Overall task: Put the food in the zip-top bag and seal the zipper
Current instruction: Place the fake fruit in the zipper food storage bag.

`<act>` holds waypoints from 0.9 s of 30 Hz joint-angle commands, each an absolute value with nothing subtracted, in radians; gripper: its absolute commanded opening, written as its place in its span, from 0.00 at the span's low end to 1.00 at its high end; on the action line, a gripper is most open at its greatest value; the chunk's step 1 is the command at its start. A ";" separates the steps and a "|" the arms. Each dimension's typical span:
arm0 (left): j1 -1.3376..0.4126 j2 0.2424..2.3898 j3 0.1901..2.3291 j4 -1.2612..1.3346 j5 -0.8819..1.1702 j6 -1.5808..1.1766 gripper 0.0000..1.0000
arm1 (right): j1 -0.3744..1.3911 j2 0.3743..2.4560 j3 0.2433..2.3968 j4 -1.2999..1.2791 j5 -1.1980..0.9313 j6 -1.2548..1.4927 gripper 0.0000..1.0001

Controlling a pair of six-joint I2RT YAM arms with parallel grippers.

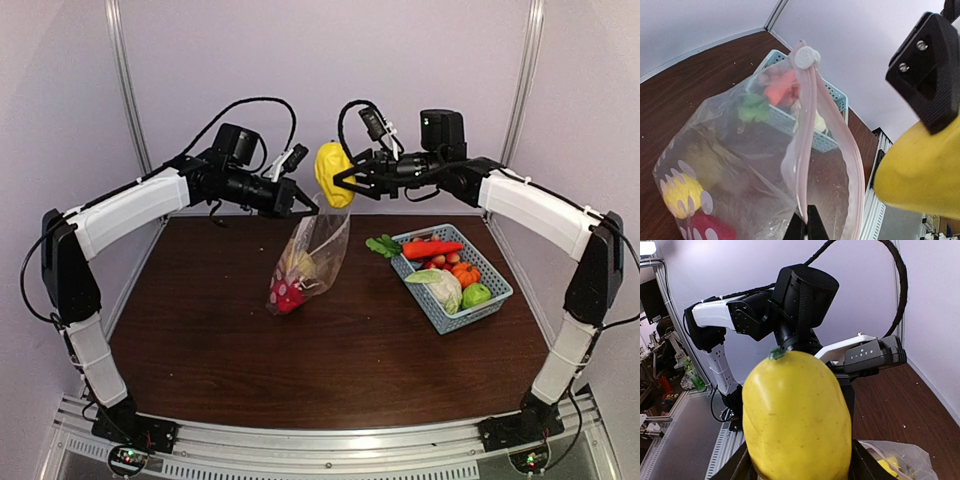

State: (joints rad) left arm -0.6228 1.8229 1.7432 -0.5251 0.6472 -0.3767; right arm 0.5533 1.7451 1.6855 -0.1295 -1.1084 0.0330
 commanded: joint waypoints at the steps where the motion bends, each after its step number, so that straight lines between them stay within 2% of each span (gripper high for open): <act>1: -0.616 1.786 1.789 -0.498 0.684 -0.402 0.00 | 0.585 1.772 1.728 -0.003 -1.151 0.154 0.55; 12: -0.617 1.749 1.808 -0.477 0.707 -0.457 0.00 | 0.599 1.783 1.752 -0.309 -0.986 -0.162 0.57; 20: -0.615 1.698 1.756 -0.406 0.694 -0.516 0.00 | 0.601 1.734 1.652 -0.353 -0.907 -0.263 0.60; 22: -0.614 1.692 1.754 -0.406 0.682 -0.517 0.00 | 0.601 1.717 1.644 -0.367 -0.884 -0.283 0.63; 27: -0.612 1.693 1.749 -0.397 0.690 -0.523 0.00 | 0.610 1.711 1.672 -0.411 -0.769 -0.274 0.84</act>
State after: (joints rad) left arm -0.6140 1.7237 1.7596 -0.4713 0.6811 -0.5076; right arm 0.5995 1.7508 1.6562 -0.3546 -0.8783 -0.2611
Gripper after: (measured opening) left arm 0.017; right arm 0.789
